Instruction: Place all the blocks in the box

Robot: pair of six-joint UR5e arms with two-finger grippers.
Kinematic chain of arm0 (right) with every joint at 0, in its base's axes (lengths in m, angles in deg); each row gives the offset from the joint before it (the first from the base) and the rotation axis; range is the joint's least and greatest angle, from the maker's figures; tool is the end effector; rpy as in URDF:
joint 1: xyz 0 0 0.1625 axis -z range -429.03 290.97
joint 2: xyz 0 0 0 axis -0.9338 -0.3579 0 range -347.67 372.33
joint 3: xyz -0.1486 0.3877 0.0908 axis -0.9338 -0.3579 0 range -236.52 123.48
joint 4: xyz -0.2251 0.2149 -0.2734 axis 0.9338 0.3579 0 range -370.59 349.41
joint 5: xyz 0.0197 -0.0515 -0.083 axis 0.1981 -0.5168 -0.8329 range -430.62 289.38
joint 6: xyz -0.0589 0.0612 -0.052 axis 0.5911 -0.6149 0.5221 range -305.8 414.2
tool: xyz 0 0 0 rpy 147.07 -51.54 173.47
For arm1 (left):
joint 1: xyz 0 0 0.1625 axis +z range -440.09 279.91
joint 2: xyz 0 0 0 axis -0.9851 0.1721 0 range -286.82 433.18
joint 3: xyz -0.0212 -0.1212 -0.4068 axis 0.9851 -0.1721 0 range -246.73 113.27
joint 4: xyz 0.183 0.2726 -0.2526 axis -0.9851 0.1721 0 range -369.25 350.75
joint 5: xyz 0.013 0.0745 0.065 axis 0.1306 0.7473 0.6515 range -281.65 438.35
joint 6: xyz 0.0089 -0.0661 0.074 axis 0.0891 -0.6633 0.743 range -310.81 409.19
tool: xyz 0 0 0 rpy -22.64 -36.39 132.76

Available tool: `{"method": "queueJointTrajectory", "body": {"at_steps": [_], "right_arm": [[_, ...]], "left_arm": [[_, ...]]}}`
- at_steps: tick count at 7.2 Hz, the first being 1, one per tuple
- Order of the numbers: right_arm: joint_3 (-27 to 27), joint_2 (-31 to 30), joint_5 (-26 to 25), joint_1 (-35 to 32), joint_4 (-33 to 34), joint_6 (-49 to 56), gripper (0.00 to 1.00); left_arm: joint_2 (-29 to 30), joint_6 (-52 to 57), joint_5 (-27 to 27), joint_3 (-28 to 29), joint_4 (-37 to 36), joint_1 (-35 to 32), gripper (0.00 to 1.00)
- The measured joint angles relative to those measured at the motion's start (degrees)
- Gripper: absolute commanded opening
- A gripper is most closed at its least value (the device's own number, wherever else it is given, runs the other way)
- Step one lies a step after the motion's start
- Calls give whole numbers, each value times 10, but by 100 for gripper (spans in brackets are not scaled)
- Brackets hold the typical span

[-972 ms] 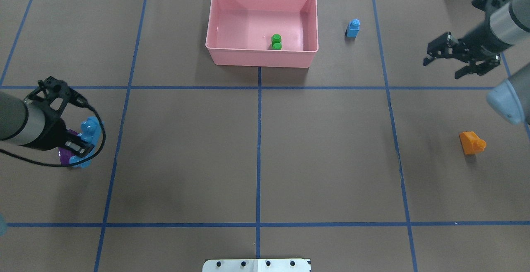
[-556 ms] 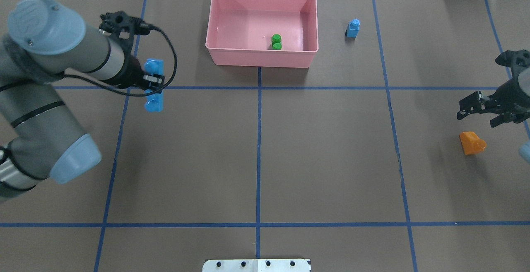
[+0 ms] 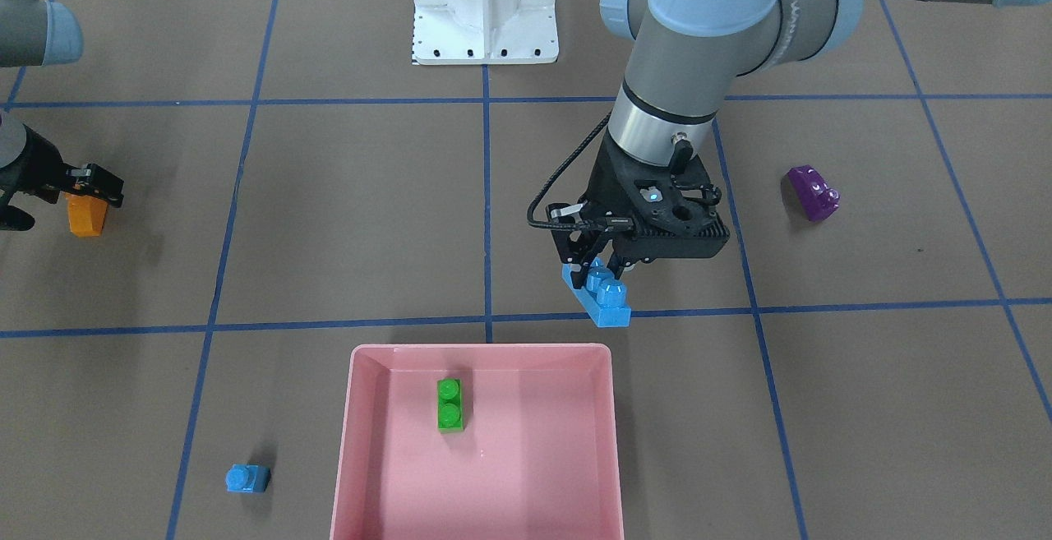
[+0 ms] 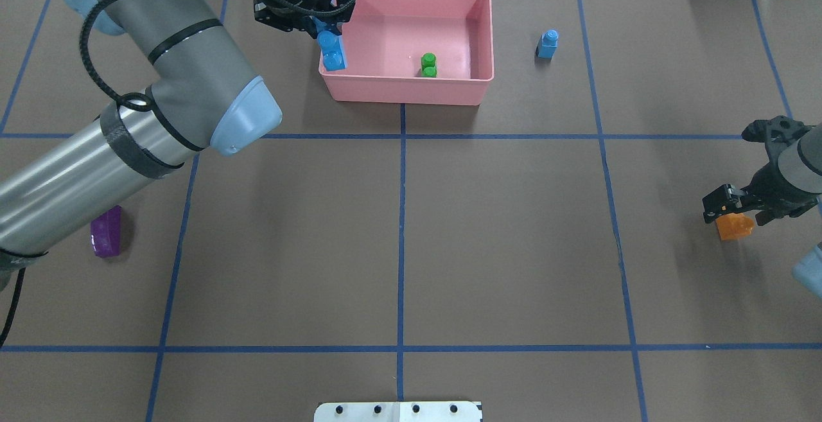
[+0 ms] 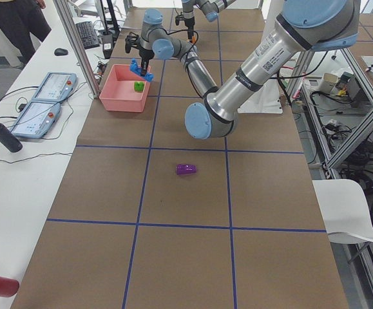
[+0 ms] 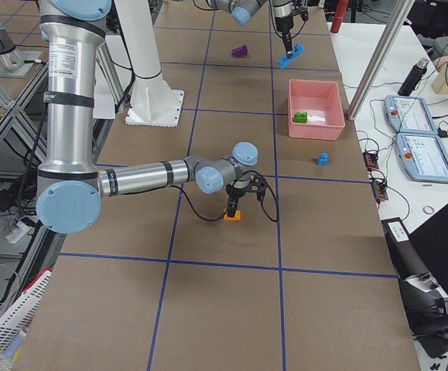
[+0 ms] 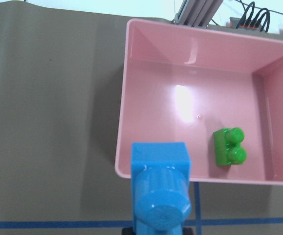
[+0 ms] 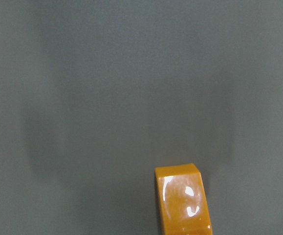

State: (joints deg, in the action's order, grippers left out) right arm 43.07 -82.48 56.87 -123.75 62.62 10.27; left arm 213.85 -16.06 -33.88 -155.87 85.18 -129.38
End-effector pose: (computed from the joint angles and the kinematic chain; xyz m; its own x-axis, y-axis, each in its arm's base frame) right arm -0.2161 -0.4314 0.5902 0.7461 0.0652 0.6626 0.0270 0.9914 -0.1279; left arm 0.3938 -0.6044 0.1052 0.5561 -0.0520 -0.8295 0.2958 0.9451 0.1390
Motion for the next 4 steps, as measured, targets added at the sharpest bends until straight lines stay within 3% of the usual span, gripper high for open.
{"method": "queueJointTrajectory", "body": {"at_steps": [2,3,4], "right_arm": [[-18,2,-6,2,-2,21,97],[-30,6,-8,3,-4,25,53],[-36,8,-8,4,-4,25,1]], "left_arm": [[35,-13,2,46,6,-2,0],[68,-16,5,100,25,-5,0],[102,-22,14,166,64,-9,0]]}}
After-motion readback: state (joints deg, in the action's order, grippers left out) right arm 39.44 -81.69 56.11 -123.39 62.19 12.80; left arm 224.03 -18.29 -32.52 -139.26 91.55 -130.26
